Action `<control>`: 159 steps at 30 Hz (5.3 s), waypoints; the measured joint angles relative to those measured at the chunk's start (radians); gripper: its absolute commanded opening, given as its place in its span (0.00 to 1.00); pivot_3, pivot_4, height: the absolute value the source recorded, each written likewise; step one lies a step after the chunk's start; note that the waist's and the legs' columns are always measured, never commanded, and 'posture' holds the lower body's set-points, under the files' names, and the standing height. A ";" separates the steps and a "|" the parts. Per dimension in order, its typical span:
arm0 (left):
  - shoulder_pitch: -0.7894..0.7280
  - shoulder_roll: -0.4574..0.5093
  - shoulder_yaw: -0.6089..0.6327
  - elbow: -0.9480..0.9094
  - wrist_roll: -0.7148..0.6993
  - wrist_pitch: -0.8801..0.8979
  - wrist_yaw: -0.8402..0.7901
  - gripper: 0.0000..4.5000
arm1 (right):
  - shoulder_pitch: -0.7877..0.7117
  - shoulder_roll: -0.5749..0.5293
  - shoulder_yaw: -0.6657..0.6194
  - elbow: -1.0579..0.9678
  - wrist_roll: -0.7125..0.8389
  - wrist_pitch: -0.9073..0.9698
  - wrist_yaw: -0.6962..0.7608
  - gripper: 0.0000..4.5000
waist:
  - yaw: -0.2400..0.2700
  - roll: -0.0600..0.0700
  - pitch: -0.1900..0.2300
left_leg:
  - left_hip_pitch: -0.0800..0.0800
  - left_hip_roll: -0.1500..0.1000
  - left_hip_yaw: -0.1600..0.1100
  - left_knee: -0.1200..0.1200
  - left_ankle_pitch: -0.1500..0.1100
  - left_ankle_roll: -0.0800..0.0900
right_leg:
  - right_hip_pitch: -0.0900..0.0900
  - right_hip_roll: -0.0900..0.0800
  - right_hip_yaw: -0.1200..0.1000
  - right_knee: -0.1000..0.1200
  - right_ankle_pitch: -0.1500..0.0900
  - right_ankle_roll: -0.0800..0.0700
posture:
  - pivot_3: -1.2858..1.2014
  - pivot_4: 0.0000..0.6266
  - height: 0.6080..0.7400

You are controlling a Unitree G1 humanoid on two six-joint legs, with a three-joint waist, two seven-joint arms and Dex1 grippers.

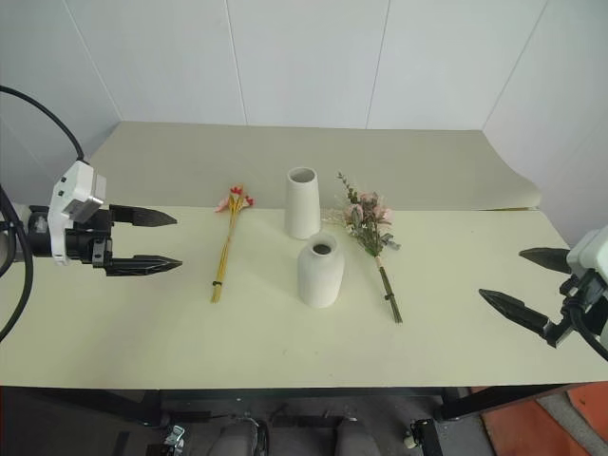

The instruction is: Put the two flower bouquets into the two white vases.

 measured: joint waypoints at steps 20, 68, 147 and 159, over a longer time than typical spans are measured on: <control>-0.027 -0.046 -0.011 -0.013 -0.014 0.003 -0.001 0.99 | -0.063 -0.030 0.068 0.004 0.013 0.061 -0.030 1.00 | -0.001 0.000 0.000 | 0.000 0.000 0.000 0.001 0.000 0.000 | 0.000 0.000 0.000 0.000 0.000 0.000 | 0.52 0.24 1.00; -0.110 -0.163 -0.144 0.056 0.077 -0.069 -0.043 1.00 | -1.309 0.540 1.003 1.228 -0.494 0.014 -0.458 0.05 | -0.031 0.001 0.001 | -0.014 0.000 0.000 0.001 0.000 0.000 | -0.017 0.002 0.001 0.006 0.008 -0.005 | 0.52 0.24 1.00; 0.083 -0.266 0.031 -0.086 0.044 -0.060 0.282 1.00 | -0.962 0.679 0.823 0.526 -0.302 -0.341 -0.421 0.99 | -0.025 0.003 0.002 | -0.012 0.001 -0.001 -0.001 0.001 0.000 | -0.016 0.001 0.001 0.007 0.008 -0.006 | 0.52 0.24 1.00; -0.392 -0.562 -0.013 -0.012 0.160 0.931 1.027 1.00 | -0.901 0.187 0.729 0.191 -0.202 0.251 -0.346 0.99 | -0.002 0.002 0.002 | -0.005 -0.002 -0.003 0.005 0.001 0.000 | -0.009 0.002 0.001 0.012 0.003 0.003 | 0.52 0.24 1.00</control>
